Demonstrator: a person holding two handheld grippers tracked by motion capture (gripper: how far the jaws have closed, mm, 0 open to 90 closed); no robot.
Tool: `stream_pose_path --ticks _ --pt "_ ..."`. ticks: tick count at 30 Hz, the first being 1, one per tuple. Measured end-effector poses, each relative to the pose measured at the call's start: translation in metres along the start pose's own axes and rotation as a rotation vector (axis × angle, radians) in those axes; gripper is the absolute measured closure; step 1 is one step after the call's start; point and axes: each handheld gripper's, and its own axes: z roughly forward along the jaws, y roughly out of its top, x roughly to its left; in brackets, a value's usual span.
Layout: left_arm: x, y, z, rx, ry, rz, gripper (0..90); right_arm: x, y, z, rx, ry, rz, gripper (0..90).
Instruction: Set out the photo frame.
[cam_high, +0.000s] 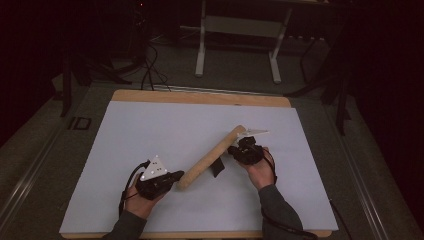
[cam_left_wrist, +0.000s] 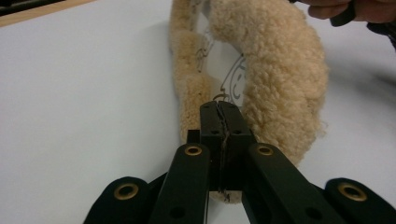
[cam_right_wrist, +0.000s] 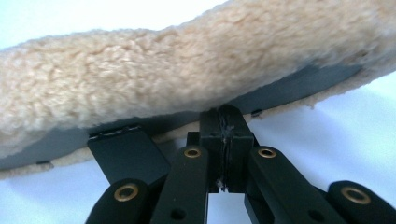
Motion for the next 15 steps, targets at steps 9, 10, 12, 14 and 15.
stream_pose_path --ticks 9,10,12,14,15 --pt "-0.013 0.003 0.007 0.003 -0.044 0.033 90.0 0.009 0.003 0.003 0.004 0.013 -0.021 88.9" --pt "-0.014 0.003 0.007 0.002 -0.046 0.034 90.0 0.01 0.003 0.004 0.003 0.014 -0.022 88.9" --pt "-0.016 0.003 0.008 0.002 -0.053 0.035 90.0 0.011 0.003 0.003 0.005 0.017 -0.029 89.0" --pt "-0.018 0.003 0.01 0.002 -0.059 0.038 90.0 0.012 0.004 0.003 0.005 0.019 -0.034 88.9" --pt "-0.019 0.004 0.01 0.004 -0.062 0.046 90.0 0.013 0.004 0.003 0.005 0.021 -0.039 88.9"
